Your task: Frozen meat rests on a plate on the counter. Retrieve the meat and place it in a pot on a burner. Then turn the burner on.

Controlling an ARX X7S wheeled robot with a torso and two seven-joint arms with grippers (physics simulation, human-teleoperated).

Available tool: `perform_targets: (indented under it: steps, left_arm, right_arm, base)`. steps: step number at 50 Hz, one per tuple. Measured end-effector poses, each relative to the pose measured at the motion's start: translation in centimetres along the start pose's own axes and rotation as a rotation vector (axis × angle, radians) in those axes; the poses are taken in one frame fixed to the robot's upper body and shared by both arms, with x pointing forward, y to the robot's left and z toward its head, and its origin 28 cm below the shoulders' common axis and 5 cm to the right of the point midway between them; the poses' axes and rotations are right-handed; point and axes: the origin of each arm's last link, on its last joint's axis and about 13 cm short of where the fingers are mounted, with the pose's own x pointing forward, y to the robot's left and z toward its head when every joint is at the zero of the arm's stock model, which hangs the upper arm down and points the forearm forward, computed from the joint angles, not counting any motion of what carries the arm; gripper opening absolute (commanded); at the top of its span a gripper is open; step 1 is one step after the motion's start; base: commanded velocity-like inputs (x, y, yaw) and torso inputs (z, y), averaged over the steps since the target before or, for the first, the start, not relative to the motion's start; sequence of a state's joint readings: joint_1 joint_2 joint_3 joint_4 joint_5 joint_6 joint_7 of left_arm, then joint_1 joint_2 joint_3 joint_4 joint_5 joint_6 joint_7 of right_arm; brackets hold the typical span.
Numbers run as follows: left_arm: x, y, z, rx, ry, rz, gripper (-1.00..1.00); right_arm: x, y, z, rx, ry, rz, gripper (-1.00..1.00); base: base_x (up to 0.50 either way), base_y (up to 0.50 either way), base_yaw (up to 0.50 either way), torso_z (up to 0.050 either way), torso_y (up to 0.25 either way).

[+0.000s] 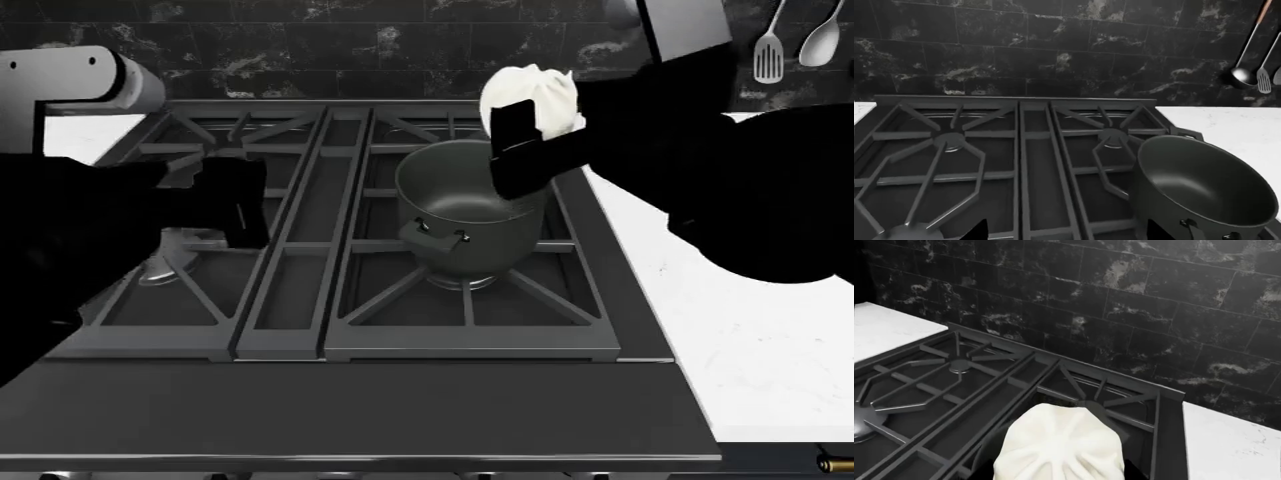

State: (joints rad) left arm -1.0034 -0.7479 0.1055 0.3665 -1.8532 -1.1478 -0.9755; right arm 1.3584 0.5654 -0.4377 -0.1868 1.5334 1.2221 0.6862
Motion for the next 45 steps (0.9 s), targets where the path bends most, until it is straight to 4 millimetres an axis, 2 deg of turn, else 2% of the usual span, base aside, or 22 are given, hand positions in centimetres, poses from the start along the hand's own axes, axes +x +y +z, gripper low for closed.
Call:
perform_targets:
  steps: [15, 29, 45]
  left_arm:
    - [1.7, 0.3, 1.3, -0.018, -0.019, -0.016, 1.00]
    - [3.1, 0.5, 1.7, -0.022, -0.019, -0.029, 1.00]
    - [3.6, 0.9, 1.6, -0.029, -0.021, -0.021, 1.00]
  right_arm:
    - [1.9, -0.7, 2.4, 0.009, 0.108, 0.036, -1.00]
    - [3.5, -1.0, 2.6, 0.019, 0.198, 0.059, -1.00]
    - [4.3, -1.1, 2.6, 0.032, 0.257, 0.071, -1.00]
  base:
    - [0.00, 0.00, 0.00, 0.000, 0.000]
    - [0.00, 0.00, 0.00, 0.000, 0.000]
    - [0.00, 0.00, 0.00, 0.000, 0.000]
